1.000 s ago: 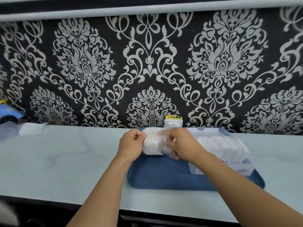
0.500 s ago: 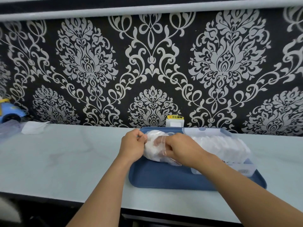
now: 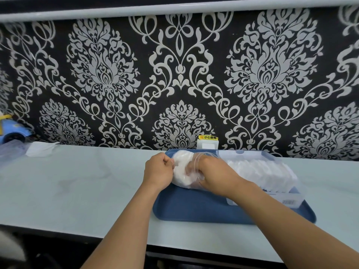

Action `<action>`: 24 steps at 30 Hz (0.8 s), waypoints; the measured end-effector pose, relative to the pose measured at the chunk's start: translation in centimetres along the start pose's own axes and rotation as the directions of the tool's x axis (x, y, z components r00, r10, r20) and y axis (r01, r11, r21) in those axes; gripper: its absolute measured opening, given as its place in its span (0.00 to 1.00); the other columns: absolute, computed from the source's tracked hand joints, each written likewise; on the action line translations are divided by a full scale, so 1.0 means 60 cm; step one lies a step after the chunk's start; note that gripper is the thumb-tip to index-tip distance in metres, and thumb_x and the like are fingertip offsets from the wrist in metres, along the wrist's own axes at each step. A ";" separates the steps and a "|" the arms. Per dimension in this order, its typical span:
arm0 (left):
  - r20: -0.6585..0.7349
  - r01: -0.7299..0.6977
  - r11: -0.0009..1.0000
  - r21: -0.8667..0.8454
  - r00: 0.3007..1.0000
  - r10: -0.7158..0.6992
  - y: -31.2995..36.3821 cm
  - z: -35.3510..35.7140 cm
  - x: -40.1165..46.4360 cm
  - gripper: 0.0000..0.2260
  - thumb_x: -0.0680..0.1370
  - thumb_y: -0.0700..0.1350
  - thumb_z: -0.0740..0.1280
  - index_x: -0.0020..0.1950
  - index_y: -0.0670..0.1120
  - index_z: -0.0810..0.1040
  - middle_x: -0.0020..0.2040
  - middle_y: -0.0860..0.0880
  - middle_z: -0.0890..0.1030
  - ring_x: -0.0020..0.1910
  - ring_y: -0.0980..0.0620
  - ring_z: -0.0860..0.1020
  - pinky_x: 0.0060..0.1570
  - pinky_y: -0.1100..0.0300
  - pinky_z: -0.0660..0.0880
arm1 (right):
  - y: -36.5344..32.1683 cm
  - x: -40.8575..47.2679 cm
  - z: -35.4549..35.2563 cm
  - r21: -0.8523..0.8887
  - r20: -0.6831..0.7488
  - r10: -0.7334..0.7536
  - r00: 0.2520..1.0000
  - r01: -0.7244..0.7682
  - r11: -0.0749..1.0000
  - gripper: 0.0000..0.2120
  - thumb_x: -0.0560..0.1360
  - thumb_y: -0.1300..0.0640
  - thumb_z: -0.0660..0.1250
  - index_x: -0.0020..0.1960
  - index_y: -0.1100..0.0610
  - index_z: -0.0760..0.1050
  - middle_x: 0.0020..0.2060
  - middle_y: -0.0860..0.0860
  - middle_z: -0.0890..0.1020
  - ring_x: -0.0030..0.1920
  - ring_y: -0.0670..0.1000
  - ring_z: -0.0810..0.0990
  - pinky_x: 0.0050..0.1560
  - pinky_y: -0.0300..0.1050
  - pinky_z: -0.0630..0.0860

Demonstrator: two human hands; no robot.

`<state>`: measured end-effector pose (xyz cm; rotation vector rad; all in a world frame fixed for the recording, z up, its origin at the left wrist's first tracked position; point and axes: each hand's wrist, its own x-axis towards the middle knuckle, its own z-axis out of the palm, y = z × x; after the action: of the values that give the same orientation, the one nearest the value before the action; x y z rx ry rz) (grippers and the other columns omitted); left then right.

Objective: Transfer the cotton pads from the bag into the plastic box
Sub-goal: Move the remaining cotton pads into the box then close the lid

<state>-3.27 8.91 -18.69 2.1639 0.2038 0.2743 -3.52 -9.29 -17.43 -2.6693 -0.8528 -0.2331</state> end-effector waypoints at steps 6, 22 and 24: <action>0.023 0.001 0.998 -0.057 1.000 0.000 0.000 0.002 -0.001 0.09 0.81 0.41 0.64 0.41 0.46 0.79 0.40 0.51 0.83 0.43 0.45 0.83 0.50 0.47 0.81 | -0.008 -0.003 0.001 -0.093 0.047 0.007 0.999 -0.002 0.996 0.20 0.74 0.48 0.71 0.66 0.46 0.78 0.63 0.50 0.77 0.62 0.54 0.76 0.59 0.48 0.75; -0.001 0.137 0.985 -0.106 0.990 -0.138 -0.009 0.014 0.011 0.08 0.81 0.42 0.62 0.45 0.42 0.76 0.48 0.47 0.83 0.40 0.39 0.84 0.42 0.42 0.83 | 0.042 -0.003 0.007 0.315 -0.093 0.086 0.992 -0.053 0.948 0.16 0.62 0.46 0.80 0.43 0.54 0.82 0.49 0.44 0.80 0.50 0.41 0.78 0.50 0.30 0.73; 0.040 0.122 0.983 -0.140 0.992 -0.118 -0.005 0.013 0.009 0.09 0.81 0.44 0.63 0.45 0.40 0.77 0.48 0.47 0.83 0.39 0.39 0.85 0.41 0.44 0.84 | 0.041 -0.004 0.006 0.298 -0.062 0.084 0.995 -0.062 0.953 0.15 0.63 0.47 0.78 0.45 0.51 0.80 0.50 0.44 0.79 0.53 0.43 0.78 0.51 0.28 0.70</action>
<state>-2.56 8.59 -19.30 2.0049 0.2875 0.1805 -2.27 -11.18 -18.47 -2.3914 -0.7028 -0.1699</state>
